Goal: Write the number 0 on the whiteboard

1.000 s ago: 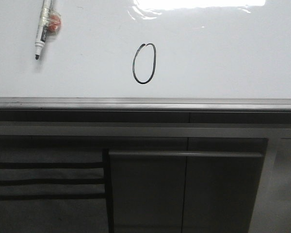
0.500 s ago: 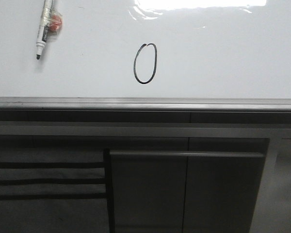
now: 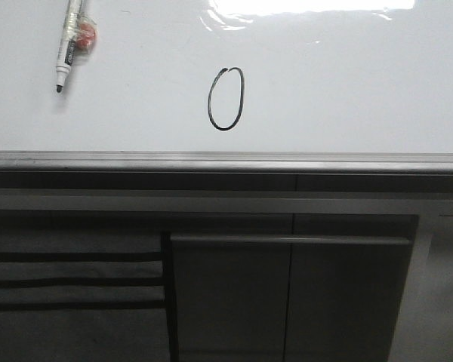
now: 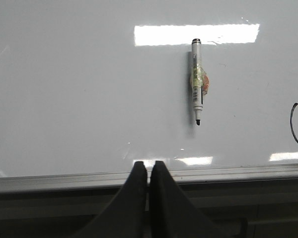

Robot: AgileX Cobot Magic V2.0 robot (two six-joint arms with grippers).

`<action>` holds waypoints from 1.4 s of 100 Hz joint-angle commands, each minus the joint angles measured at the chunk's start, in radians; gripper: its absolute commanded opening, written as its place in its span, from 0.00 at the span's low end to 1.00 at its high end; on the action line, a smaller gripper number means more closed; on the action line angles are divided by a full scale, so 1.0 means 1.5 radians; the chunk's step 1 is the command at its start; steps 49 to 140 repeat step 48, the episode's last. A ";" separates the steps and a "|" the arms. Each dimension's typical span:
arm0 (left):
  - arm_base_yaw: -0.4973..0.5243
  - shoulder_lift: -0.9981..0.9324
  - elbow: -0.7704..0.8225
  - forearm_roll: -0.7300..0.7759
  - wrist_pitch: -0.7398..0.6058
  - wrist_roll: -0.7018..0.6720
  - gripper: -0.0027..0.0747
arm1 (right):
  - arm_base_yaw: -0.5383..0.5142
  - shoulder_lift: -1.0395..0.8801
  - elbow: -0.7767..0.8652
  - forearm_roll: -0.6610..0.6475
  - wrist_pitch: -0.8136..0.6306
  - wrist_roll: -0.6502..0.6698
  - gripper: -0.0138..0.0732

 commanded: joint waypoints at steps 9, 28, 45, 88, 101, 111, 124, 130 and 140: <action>-0.001 -0.016 0.017 0.000 -0.048 -0.007 0.01 | 0.000 -0.012 0.009 -0.033 -0.058 0.037 0.07; -0.001 -0.016 0.017 0.000 -0.048 -0.007 0.01 | 0.000 -0.012 0.009 -0.033 -0.058 0.037 0.07; -0.001 -0.016 0.017 0.000 -0.048 -0.007 0.01 | 0.000 -0.012 0.009 -0.033 -0.058 0.037 0.07; -0.001 -0.016 0.017 0.000 -0.048 -0.007 0.01 | 0.000 -0.012 0.009 -0.033 -0.058 0.037 0.07; -0.001 -0.016 0.017 0.000 -0.048 -0.007 0.01 | 0.000 -0.012 0.009 -0.033 -0.058 0.037 0.07; -0.001 -0.016 0.017 0.000 -0.048 -0.007 0.01 | 0.000 -0.012 0.009 -0.033 -0.058 0.037 0.07; -0.001 -0.016 0.017 0.000 -0.048 -0.007 0.01 | 0.000 -0.012 0.009 -0.033 -0.058 0.037 0.07; -0.001 -0.016 0.017 0.000 -0.048 -0.007 0.01 | 0.000 -0.012 0.009 -0.033 -0.058 0.037 0.07; -0.001 -0.016 0.017 0.000 -0.048 -0.007 0.01 | 0.000 -0.012 0.009 -0.033 -0.058 0.037 0.07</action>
